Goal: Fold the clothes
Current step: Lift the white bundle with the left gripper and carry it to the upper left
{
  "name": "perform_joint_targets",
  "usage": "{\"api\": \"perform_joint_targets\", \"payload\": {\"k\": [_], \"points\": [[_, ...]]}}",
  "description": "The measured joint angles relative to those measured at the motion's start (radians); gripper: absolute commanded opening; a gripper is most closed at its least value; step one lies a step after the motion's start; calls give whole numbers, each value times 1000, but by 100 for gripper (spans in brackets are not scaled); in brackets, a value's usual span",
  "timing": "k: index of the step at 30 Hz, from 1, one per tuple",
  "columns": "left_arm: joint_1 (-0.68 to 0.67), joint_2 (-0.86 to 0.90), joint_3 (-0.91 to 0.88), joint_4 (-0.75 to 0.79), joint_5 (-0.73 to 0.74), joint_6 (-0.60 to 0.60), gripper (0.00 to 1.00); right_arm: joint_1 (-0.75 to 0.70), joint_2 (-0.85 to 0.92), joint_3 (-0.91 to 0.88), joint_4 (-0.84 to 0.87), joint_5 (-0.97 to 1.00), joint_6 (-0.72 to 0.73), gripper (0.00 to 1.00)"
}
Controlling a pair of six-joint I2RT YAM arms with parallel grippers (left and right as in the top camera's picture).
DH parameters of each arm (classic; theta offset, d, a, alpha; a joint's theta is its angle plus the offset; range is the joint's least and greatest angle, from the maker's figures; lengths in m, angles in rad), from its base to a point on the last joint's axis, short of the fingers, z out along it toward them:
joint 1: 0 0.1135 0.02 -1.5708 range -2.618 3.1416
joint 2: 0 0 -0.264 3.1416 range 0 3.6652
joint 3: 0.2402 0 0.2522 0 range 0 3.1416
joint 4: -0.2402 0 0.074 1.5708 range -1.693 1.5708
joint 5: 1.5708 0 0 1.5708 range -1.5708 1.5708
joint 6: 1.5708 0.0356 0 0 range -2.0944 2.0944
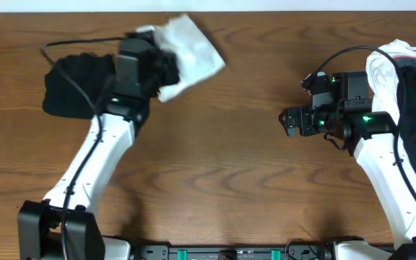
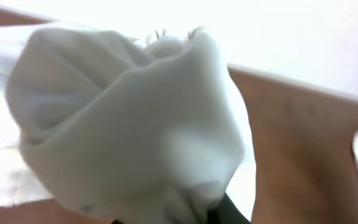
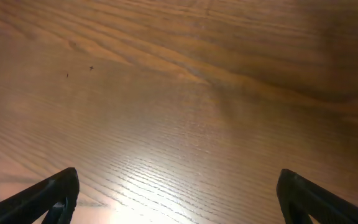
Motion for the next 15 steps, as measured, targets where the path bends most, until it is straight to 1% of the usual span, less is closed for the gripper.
{"api": "perform_joint_targets", "payload": {"k": [11, 15], "points": [[303, 0, 0, 214, -5, -121, 6, 0, 0, 0, 0, 0, 0, 99], [386, 3, 0, 241, -3, -179, 7, 0, 0, 0, 0, 0, 0, 99]]}}
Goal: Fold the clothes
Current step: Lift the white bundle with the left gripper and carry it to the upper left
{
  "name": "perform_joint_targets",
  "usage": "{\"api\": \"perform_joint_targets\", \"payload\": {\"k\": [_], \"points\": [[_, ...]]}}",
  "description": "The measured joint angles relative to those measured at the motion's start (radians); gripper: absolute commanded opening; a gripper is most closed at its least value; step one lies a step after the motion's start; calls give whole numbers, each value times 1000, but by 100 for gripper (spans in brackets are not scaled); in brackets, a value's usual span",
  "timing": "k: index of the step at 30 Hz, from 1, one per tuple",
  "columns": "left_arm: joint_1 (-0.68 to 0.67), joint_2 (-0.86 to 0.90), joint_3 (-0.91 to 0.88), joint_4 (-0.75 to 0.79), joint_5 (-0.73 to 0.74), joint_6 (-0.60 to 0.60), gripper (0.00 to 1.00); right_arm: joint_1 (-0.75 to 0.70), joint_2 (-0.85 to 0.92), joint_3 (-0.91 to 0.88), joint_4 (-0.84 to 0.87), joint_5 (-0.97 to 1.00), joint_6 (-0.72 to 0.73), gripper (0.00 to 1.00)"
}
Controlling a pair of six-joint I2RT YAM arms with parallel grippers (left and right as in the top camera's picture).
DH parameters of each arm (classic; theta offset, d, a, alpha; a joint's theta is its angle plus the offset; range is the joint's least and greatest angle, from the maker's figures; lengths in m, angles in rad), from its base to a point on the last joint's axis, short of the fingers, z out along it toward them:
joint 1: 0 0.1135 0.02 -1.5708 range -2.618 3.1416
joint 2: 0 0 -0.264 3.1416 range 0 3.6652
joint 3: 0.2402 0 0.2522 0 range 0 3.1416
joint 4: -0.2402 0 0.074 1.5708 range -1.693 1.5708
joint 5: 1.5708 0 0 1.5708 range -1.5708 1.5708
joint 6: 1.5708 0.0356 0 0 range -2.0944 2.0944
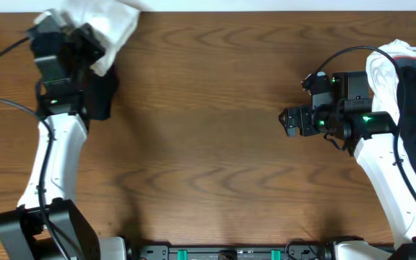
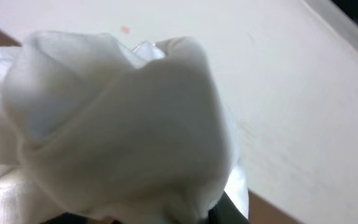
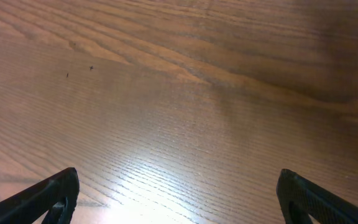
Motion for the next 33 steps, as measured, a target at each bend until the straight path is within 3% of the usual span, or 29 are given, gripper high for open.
{"api": "perform_joint_targets", "payload": {"k": [14, 33], "points": [[214, 208, 0, -12, 72, -153, 6, 0, 0, 0, 0, 0, 0, 99], [235, 259, 0, -269, 116, -235, 6, 0, 0, 0, 0, 0, 0, 99]]}}
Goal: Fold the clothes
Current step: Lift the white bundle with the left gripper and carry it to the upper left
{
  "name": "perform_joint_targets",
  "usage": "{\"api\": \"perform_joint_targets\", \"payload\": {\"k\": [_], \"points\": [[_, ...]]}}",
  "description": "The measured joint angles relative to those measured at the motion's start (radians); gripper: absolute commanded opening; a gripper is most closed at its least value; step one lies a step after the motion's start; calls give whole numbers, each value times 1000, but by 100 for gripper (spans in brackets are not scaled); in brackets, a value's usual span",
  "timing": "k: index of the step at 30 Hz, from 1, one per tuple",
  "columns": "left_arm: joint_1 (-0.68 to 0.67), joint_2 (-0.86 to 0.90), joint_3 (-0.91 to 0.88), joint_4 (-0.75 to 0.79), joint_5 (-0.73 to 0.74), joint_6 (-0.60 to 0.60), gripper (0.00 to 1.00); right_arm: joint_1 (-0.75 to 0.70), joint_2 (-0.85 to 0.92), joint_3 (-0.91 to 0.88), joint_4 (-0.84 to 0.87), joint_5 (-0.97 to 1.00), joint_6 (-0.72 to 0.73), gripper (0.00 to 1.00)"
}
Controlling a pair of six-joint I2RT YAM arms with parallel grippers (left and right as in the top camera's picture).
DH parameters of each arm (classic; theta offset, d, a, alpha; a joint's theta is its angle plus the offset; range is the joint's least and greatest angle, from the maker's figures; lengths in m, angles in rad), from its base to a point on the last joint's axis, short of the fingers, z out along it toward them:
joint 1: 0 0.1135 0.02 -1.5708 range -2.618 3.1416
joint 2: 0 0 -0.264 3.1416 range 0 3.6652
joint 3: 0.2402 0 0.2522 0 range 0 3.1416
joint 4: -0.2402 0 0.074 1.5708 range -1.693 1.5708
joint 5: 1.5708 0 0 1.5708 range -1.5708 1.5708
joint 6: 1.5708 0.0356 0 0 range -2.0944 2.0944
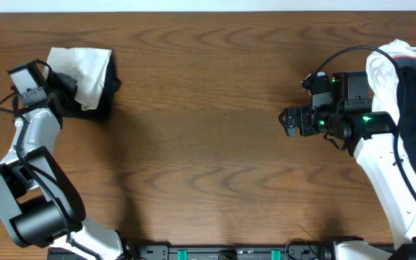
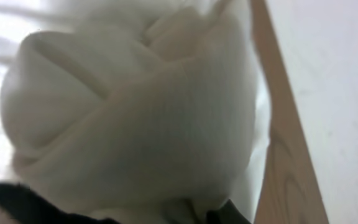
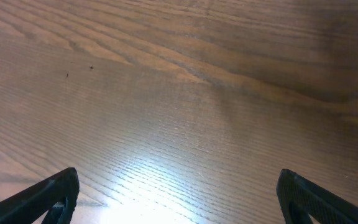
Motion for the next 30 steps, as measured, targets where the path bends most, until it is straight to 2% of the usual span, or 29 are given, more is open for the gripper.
{"api": "perform_joint_targets", "payload": {"k": [4, 5, 7, 11, 14, 17, 21, 22, 23, 26, 27, 30], "points": [[2, 0, 0, -24, 0, -6, 6, 0, 0, 0, 0, 0, 0, 99], [3, 0, 0, -36, 0, -7, 12, 0, 0, 0, 0, 0, 0, 99], [6, 0, 0, -67, 0, -3, 46, 0, 0, 0, 0, 0, 0, 99], [8, 0, 0, -125, 2, -4, 91, 0, 0, 0, -1, 0, 0, 99], [12, -6, 0, -160, 6, -8, 100, 0, 0, 0, -2, 0, 0, 99], [26, -40, 0, -216, 11, -9, 98, 0, 0, 0, -3, 0, 0, 99], [44, -183, 0, -264, 13, -9, 100, 0, 0, 0, -3, 0, 0, 99], [45, -228, 0, -268, 15, -9, 79, 0, 0, 0, -3, 0, 0, 99], [46, -270, 1, -268, 16, -13, 53, 0, 0, 0, -3, 0, 0, 99], [41, -381, 3, -263, 20, -9, 11, 0, 0, 0, -3, 0, 0, 99], [38, -404, 4, -256, 19, -8, 6, 0, 0, 0, -3, 0, 0, 99], [26, -428, 12, -237, 23, -6, 6, 0, 0, 0, -3, 0, 0, 99]]}}
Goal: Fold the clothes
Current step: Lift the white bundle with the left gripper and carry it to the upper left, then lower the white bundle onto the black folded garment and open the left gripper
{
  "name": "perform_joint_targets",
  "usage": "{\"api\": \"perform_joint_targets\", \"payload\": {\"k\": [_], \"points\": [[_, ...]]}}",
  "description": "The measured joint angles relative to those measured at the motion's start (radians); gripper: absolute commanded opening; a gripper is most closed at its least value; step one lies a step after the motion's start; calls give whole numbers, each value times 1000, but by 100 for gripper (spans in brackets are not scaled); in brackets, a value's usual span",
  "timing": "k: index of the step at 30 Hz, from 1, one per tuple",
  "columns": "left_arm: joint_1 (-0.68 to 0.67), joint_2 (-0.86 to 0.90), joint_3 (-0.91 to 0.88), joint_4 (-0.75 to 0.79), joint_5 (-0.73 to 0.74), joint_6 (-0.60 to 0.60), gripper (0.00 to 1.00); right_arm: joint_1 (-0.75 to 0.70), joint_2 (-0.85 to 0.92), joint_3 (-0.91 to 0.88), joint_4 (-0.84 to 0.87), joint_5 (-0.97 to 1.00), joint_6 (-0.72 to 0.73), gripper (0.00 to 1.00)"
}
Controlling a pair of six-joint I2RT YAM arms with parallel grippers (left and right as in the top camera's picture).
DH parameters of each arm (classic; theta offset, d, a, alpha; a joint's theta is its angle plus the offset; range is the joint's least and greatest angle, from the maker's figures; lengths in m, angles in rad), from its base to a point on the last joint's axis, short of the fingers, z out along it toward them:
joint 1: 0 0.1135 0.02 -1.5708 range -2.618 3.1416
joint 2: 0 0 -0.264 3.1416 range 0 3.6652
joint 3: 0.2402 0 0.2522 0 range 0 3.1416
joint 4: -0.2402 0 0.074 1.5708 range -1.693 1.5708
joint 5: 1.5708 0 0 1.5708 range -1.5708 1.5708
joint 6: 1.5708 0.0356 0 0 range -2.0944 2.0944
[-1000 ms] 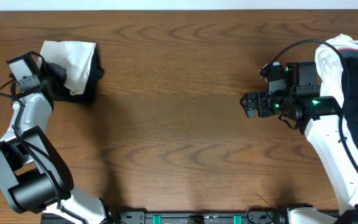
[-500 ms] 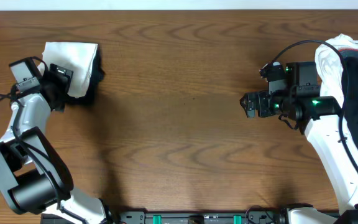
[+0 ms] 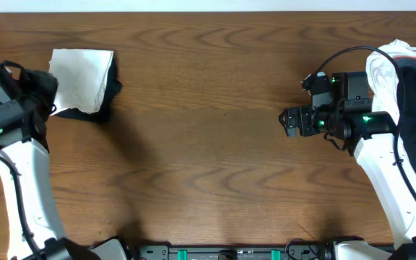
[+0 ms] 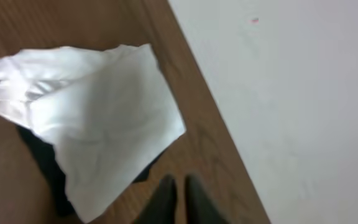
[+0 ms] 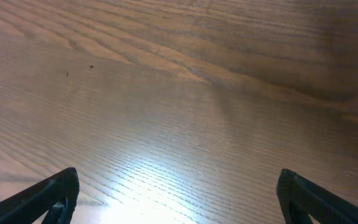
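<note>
A folded white cloth (image 3: 82, 75) lies on top of a folded black garment (image 3: 108, 92) at the table's back left. In the left wrist view the white cloth (image 4: 98, 121) is spread flat with the black garment (image 4: 42, 168) showing under its edge. My left gripper (image 3: 48, 92) sits just left of this stack, and in its own view the left gripper (image 4: 178, 182) is shut and holds nothing. My right gripper (image 3: 287, 121) hovers open over bare wood right of centre, with the right gripper (image 5: 179, 199) empty in its own view.
A heap of unfolded clothes (image 3: 406, 68), white and dark, lies at the back right beside the right arm. The wooden table (image 3: 208, 166) ends at a white floor (image 4: 291, 93) along its far edge, close behind the stack.
My left gripper has let go of the white cloth and drawn back to the left. The cloth now lies flat on the black garment. The right arm has not moved.
My left gripper held the bunched white cloth near the black garment at the back left. It then held it further left at the table's far edge, then over the black garment. Now the cloth rests there, released. The right gripper stayed open throughout.
</note>
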Motion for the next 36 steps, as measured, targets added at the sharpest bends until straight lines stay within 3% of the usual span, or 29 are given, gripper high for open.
{"api": "perform_joint_targets", "payload": {"k": [6, 16, 28, 36], "points": [[-8, 85, 2, 3, 74, 10, 6, 0, 0, 0, 0, 0, 0, 99], [-8, 328, 2, 2, 267, 157, 6, 0, 0, 0, 0, 0, 0, 99], [-3, 488, 2, 6, 319, 232, 6, 0, 0, 0, 0, 0, 0, 99], [5, 428, -2, 216, 446, 182, 7, 0, 0, 0, 0, 0, 0, 99]]}}
